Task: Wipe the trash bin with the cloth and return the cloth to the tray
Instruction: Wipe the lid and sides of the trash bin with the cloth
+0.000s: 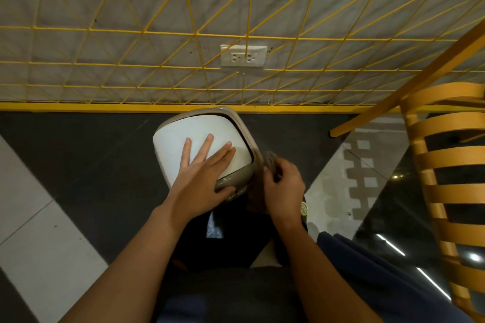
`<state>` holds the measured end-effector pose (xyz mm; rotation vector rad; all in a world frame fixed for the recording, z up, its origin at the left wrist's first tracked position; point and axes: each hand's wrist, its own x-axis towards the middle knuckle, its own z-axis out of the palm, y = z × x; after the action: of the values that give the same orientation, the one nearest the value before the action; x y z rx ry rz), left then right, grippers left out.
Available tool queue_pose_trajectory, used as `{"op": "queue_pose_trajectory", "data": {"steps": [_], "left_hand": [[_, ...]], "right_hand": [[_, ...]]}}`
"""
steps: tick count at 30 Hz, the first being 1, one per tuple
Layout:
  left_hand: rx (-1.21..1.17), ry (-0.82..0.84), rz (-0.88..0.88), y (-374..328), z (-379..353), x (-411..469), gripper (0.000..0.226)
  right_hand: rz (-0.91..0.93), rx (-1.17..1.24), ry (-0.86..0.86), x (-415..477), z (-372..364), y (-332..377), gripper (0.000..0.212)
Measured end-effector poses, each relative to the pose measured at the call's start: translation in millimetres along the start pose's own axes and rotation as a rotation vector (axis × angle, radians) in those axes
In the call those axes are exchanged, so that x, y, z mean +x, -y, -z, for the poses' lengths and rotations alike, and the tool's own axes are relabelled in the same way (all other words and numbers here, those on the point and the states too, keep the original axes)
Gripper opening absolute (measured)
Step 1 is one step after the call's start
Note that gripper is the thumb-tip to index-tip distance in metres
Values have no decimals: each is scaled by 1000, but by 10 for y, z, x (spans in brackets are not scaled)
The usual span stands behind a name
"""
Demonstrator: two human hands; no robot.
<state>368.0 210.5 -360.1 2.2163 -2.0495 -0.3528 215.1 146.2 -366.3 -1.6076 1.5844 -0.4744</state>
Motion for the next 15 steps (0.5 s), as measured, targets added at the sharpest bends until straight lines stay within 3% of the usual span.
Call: {"op": "queue_pose_trajectory", "data": {"steps": [8,11,15], "left_hand": [[95,-26,32,-4,-72,9,72],[105,-22,24,9,-95,12,70],[100,-21,29,24,-109,28,71]], "right_hand": [[121,-203,406,188,4,-130,42],[179,-325,474,368,-19,-120,45],[113,-351,508,592,-67,52,35]]}}
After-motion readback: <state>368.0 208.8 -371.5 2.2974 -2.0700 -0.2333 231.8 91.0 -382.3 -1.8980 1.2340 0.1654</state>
